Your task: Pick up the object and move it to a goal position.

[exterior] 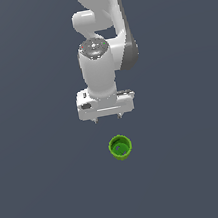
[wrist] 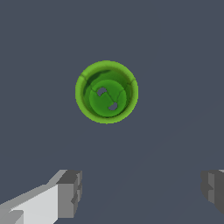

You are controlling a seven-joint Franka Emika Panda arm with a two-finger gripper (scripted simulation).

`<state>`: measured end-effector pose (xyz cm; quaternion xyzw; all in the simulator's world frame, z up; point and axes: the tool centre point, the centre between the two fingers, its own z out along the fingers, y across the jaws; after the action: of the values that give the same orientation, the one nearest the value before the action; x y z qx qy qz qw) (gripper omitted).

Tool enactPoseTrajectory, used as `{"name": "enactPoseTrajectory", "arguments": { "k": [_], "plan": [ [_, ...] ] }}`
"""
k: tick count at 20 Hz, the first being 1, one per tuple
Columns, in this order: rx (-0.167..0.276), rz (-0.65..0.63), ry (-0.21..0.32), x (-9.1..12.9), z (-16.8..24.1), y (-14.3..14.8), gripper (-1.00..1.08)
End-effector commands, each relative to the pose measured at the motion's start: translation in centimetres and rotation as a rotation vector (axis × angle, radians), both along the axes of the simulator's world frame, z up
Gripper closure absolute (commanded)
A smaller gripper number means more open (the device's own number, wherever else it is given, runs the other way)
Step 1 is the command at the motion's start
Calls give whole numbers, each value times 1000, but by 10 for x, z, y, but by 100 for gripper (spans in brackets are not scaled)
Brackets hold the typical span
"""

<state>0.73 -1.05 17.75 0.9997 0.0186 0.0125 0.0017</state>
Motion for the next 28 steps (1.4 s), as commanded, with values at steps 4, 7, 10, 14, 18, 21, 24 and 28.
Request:
{"name": "enactPoseTrajectory", "arguments": {
  "k": [4, 7, 10, 14, 18, 21, 24, 28],
  "plan": [
    [1, 0, -3, 0, 0, 0, -20],
    [3, 1, -13, 0, -2, 0, -20],
    [7, 2, -30, 1, -4, -1, -20],
    [14, 4, -63, 2, -9, -2, -20],
    [24, 6, -107, 4, -16, -4, -20],
    [33, 8, -149, 6, -22, -5, -20],
    [42, 11, -194, 8, -28, -7, -20],
    [55, 14, -254, 12, -36, -9, -20]
  ]
}}
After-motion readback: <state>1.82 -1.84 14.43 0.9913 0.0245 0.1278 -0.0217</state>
